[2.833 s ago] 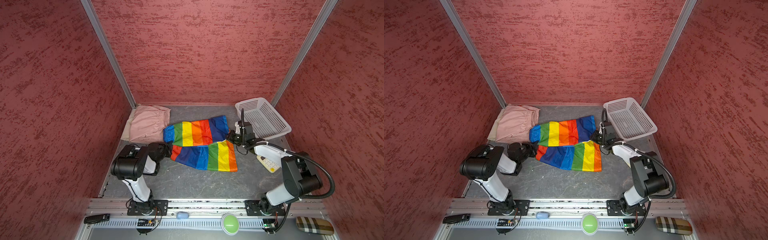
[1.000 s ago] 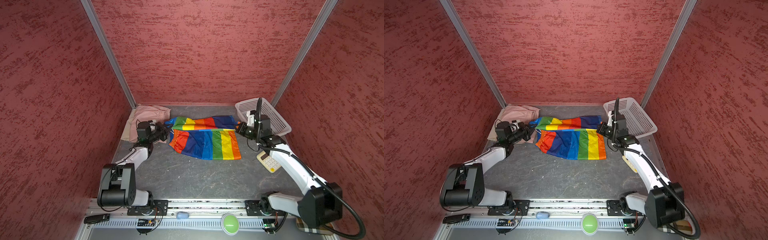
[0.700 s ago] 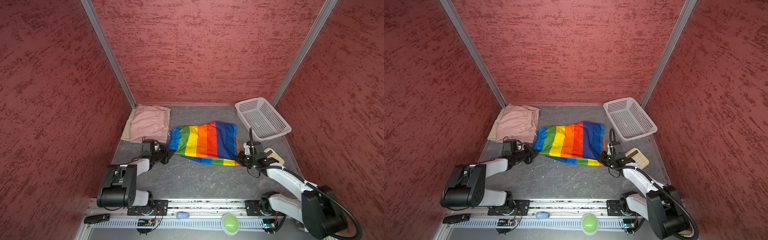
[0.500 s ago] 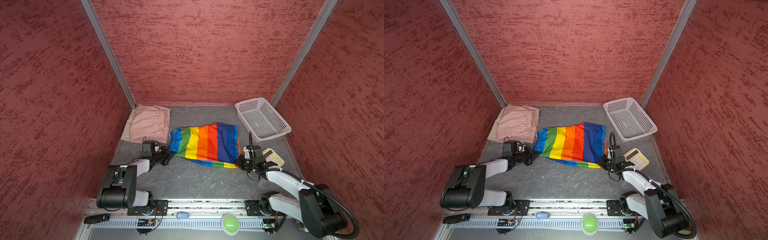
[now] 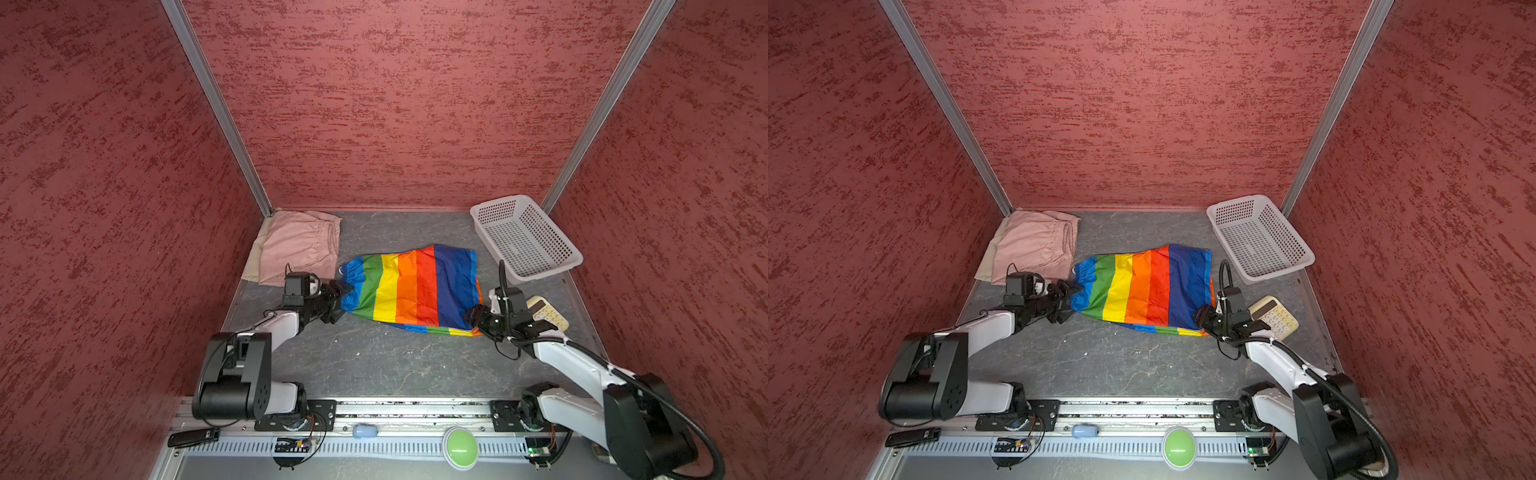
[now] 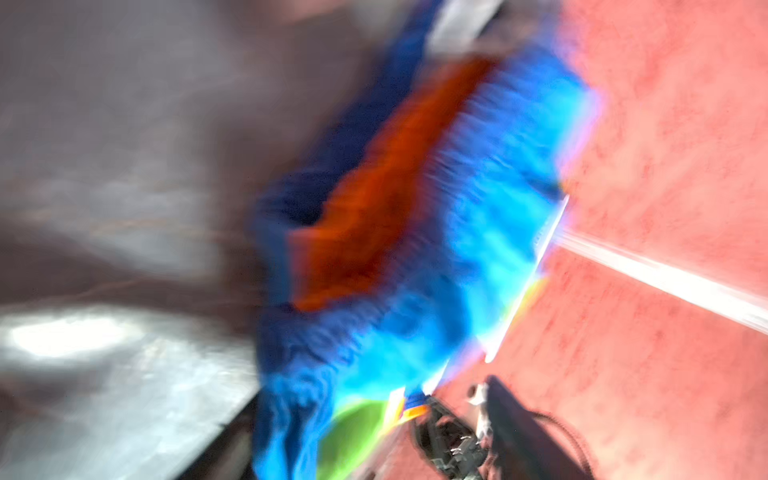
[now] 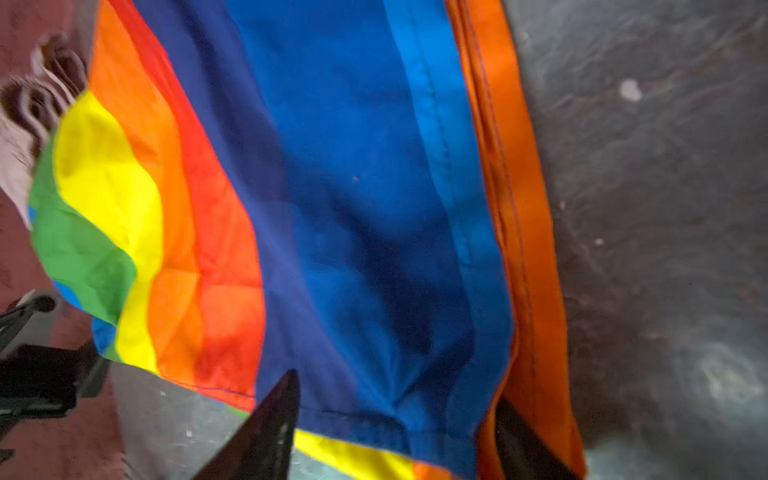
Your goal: Fold and stack the shorts
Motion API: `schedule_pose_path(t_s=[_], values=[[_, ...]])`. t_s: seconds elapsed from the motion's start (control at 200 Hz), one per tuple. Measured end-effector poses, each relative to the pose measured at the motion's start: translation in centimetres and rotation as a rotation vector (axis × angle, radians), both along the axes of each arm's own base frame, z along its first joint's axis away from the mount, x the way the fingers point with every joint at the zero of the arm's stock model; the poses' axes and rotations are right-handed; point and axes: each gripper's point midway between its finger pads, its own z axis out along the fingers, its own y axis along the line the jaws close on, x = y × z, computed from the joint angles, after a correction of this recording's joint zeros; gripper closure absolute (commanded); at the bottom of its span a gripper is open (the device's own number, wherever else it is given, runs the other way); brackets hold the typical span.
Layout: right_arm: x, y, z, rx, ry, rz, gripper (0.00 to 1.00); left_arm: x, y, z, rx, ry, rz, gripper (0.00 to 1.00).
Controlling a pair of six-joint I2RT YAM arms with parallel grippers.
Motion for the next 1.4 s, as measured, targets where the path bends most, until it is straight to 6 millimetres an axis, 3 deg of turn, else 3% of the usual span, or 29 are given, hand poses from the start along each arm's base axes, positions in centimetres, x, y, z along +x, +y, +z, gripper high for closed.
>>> schedule_pose_path(t_s=[0.11,0.2,0.276,0.346,0.416,0.511,0.601,0.671,0.812,0.952,1.062,1.207,1.403], values=[[1.8,0.2,6.2,-0.003,-0.129,0.004,0.01,2.1,1.2,6.8,0.076,-0.163,0.003,0.01],[4.0,0.6,11.6,0.008,-0.243,0.007,0.01,3.1,2.0,10.9,0.127,-0.258,0.018,0.01],[6.4,1.7,14.3,0.040,-0.307,0.019,0.01,3.6,1.2,12.4,0.136,-0.283,-0.001,0.01],[8.9,3.2,15.0,0.087,-0.321,0.043,0.01,4.4,-0.7,12.6,0.139,-0.273,-0.047,0.01],[12.0,4.9,14.0,0.130,-0.305,0.063,0.01,5.0,-3.0,12.0,0.136,-0.259,-0.096,0.01],[15.9,7.2,10.6,0.200,-0.246,0.084,0.01,5.6,-6.1,10.5,0.115,-0.234,-0.153,0.01],[18.5,9.1,7.7,0.280,-0.201,0.096,0.01,7.8,-9.1,8.4,0.079,-0.209,-0.203,0.01],[20.2,10.2,5.9,0.334,-0.185,0.103,0.01,9.5,-10.1,5.8,0.066,-0.180,-0.210,0.01],[22.3,11.2,2.8,0.398,-0.165,0.108,0.01,11.8,-8.5,1.3,0.085,-0.106,-0.174,0.01],[23.2,10.7,-0.1,0.429,-0.134,0.096,0.01,13.8,-5.2,-0.6,0.108,-0.096,-0.114,0.01],[23.7,9.6,-0.2,0.416,-0.159,0.101,0.01,14.5,-3.4,-1.8,0.122,-0.090,-0.086,0.01],[24.1,8.3,-0.4,0.368,-0.194,0.123,0.01,14.2,-3.7,-3.8,0.129,-0.081,-0.102,0.01],[23.6,5.6,-0.1,0.240,-0.200,0.130,0.01,12.9,-4.9,-3.7,0.132,-0.127,-0.125,0.01]])
